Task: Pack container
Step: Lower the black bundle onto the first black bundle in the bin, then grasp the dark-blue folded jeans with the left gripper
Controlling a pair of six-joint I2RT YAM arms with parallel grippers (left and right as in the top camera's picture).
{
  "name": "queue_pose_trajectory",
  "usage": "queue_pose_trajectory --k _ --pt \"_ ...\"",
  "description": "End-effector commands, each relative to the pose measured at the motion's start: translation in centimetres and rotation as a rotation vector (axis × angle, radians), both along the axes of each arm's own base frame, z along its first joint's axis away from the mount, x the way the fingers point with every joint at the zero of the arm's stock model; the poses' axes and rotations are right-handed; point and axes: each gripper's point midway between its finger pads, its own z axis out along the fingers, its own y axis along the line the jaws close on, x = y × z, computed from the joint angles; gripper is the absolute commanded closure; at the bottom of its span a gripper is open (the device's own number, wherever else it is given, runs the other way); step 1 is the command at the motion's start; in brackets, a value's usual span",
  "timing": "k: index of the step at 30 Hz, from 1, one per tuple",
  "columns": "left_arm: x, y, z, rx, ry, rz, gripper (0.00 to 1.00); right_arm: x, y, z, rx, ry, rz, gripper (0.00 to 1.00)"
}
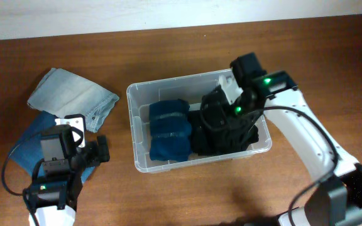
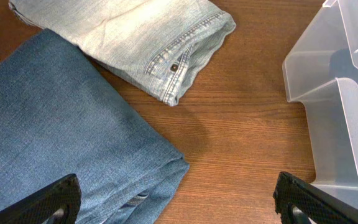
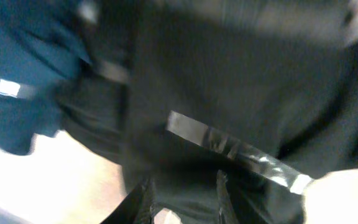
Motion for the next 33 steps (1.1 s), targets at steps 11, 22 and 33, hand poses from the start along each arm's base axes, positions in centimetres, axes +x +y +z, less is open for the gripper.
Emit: queue_pose_trajectory --k 11,22,33 --pt "0.2 0.0 0.6 -0.016 -0.015 0.008 0.01 -1.1 -1.7 -7.1 -0.104 0.095 -0.042 0.26" --pt "0.5 -0.9 0.8 -0.053 -0.027 -0.024 0.01 4.1 0.2 8.1 0.031 -0.254 -0.047 0.01" --pt "-3.4 8.9 3.4 -0.167 -0.077 0.578 0.01 2.3 -0.8 10.8 0.007 -0.28 -0.057 0.01"
